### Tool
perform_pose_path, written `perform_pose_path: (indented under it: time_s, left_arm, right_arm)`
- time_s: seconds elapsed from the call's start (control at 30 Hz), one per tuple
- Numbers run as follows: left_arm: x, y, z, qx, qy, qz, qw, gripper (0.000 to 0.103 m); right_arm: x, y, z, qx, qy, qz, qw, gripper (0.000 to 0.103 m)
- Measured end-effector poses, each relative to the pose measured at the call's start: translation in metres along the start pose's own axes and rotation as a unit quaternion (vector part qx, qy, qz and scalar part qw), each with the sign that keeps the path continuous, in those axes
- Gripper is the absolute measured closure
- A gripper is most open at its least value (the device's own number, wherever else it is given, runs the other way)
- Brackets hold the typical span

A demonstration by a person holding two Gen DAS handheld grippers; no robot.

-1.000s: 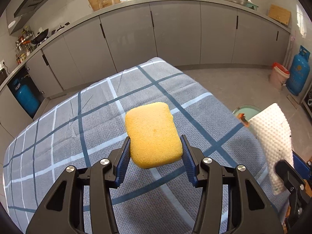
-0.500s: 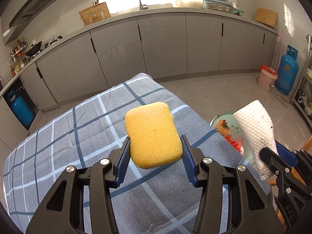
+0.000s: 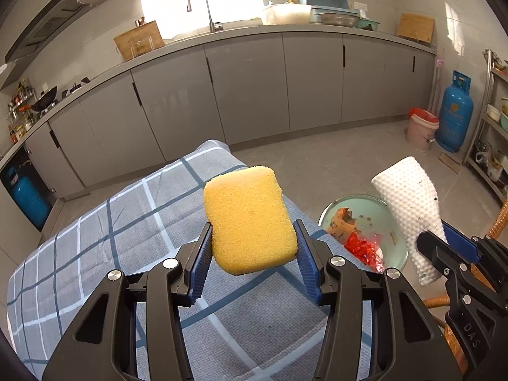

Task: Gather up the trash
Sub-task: 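Carry the white cloth and yellow sponge over the green basin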

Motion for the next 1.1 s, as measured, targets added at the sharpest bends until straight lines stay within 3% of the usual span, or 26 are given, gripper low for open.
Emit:
perform_pose_path:
  time_s: [1.1]
  left_arm:
    - [0.026, -0.071, -0.032, -0.042, -0.008, -0.056, 0.9975, 0.053]
  right_arm:
    - [0.015, -0.055, 0.002, -0.053, -0.015, -0.029, 0.998, 0.078]
Point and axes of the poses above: each gripper's, at about its wrist camera, not at the fingertips, and z roughly against the way its jaws point, y to its left, x to its top, the point moved 9 cm from there along -z, roughly the way its jaws point, and after that the axes turned 2 degrees about -z, right-handed, at the moved point
